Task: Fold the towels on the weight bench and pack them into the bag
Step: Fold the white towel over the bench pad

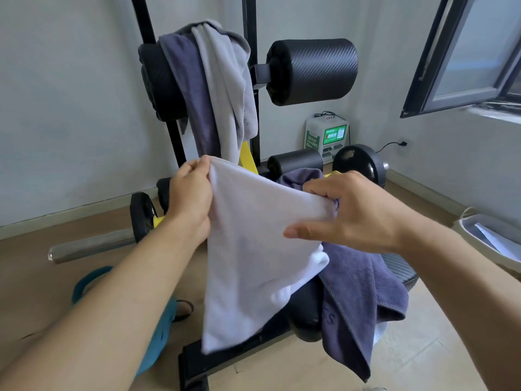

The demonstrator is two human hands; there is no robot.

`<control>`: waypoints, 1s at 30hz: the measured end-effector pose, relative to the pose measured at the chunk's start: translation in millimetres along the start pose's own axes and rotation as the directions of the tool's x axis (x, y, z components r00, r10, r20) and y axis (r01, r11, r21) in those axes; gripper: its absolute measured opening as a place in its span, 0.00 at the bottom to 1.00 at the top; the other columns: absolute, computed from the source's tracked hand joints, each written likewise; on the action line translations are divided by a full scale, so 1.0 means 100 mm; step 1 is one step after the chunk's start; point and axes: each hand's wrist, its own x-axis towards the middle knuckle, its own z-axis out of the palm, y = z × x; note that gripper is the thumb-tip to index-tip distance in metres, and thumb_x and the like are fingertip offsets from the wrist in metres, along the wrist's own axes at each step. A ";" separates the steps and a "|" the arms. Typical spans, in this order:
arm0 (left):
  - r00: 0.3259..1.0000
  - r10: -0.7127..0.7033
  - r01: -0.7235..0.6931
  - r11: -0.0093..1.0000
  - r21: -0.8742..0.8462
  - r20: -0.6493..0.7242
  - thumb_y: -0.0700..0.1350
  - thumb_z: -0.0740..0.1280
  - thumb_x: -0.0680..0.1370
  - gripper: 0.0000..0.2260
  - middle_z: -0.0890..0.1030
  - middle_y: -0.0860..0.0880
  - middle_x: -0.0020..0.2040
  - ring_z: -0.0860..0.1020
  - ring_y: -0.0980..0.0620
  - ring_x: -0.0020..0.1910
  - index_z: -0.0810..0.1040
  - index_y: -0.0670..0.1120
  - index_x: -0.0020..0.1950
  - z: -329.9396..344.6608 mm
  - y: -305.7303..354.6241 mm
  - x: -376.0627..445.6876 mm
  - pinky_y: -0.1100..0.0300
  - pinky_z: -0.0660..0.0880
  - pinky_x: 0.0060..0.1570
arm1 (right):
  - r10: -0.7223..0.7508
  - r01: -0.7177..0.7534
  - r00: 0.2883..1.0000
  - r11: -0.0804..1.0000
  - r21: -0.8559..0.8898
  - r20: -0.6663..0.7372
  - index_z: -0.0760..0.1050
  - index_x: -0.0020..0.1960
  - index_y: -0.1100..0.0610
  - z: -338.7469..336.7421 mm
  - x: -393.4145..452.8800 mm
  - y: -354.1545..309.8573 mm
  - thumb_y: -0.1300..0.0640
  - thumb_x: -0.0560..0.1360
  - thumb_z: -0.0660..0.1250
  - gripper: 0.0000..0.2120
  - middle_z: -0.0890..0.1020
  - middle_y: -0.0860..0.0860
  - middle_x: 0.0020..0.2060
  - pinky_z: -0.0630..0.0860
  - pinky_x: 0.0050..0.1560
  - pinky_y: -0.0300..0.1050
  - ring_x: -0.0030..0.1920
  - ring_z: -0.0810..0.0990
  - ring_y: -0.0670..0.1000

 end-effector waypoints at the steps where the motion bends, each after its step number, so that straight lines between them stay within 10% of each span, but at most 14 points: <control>1: 1.000 0.017 -0.017 1.000 0.023 -0.010 0.52 0.67 0.81 0.11 0.79 0.47 0.43 0.76 0.48 0.44 0.77 0.51 0.39 -0.05 0.00 0.05 0.51 0.75 0.49 | 0.006 -0.006 1.000 0.999 -0.049 0.008 0.71 0.31 0.34 -0.01 0.00 -0.02 0.38 0.67 0.77 0.15 0.74 0.34 0.32 0.65 0.34 0.31 0.36 0.73 0.39; 7: 0.985 0.112 -0.094 0.987 0.132 -0.134 0.56 0.65 0.75 0.09 0.79 0.52 0.39 0.76 0.48 0.43 0.79 0.54 0.38 -0.28 -0.06 0.26 0.42 0.79 0.54 | 0.069 -0.067 0.998 0.986 -0.156 0.008 0.67 0.34 0.52 0.06 0.01 0.11 0.35 0.67 0.75 0.24 0.72 0.37 0.35 0.61 0.32 0.39 0.35 0.68 0.42; 11: 0.927 0.210 -0.169 0.973 0.154 -0.310 0.51 0.62 0.82 0.10 0.76 0.52 0.41 0.73 0.50 0.43 0.75 0.51 0.43 -0.38 -0.07 0.38 0.55 0.72 0.46 | -0.014 0.013 1.000 0.999 0.037 0.012 0.77 0.41 0.48 0.14 0.00 0.09 0.34 0.67 0.75 0.19 0.80 0.43 0.44 0.75 0.49 0.51 0.50 0.77 0.48; 16: 0.898 0.270 -0.189 0.950 0.250 -0.348 0.50 0.61 0.84 0.08 0.75 0.54 0.41 0.72 0.54 0.39 0.74 0.47 0.50 -0.53 -0.13 0.45 0.60 0.68 0.44 | -0.080 0.058 0.995 0.958 0.282 0.066 0.79 0.40 0.58 0.18 0.00 -0.10 0.46 0.72 0.75 0.14 0.80 0.49 0.37 0.72 0.46 0.37 0.42 0.79 0.51; 20: 0.928 0.251 -0.185 0.951 0.247 -0.275 0.49 0.63 0.84 0.08 0.72 0.55 0.37 0.70 0.55 0.37 0.75 0.47 0.48 -0.62 -0.13 0.46 0.60 0.69 0.41 | -0.063 0.063 0.998 0.998 -0.013 -0.008 0.78 0.38 0.47 0.28 0.06 0.05 0.39 0.79 0.65 0.16 0.78 0.44 0.43 0.69 0.51 0.35 0.49 0.74 0.48; 23: 0.945 0.236 -0.186 0.958 0.220 -0.226 0.48 0.64 0.83 0.11 0.69 0.54 0.35 0.66 0.57 0.34 0.73 0.50 0.41 -0.68 -0.10 0.47 0.65 0.66 0.36 | 0.134 -0.146 0.987 0.977 -0.154 -0.091 0.76 0.32 0.43 0.28 0.08 0.23 0.35 0.75 0.66 0.17 0.80 0.44 0.48 0.74 0.50 0.42 0.49 0.74 0.45; 26: 0.966 0.225 -0.201 0.962 0.183 -0.124 0.47 0.66 0.82 0.14 0.67 0.53 0.33 0.65 0.55 0.33 0.73 0.50 0.36 -0.70 -0.11 0.44 0.61 0.65 0.37 | 0.424 -0.418 0.893 0.906 0.072 -0.149 0.76 0.32 0.60 0.30 0.09 0.34 0.46 0.70 0.78 0.21 0.76 0.53 0.27 0.66 0.29 0.40 0.27 0.70 0.47; 30: 0.979 0.194 -0.182 0.968 0.170 -0.058 0.49 0.68 0.80 0.10 0.73 0.51 0.36 0.70 0.51 0.40 0.78 0.50 0.38 -0.71 -0.14 0.43 0.56 0.68 0.44 | 0.551 -0.469 0.809 0.815 0.340 -0.205 0.69 0.31 0.54 0.29 0.11 0.41 0.53 0.60 0.85 0.22 0.82 0.60 0.32 0.79 0.35 0.56 0.32 0.82 0.59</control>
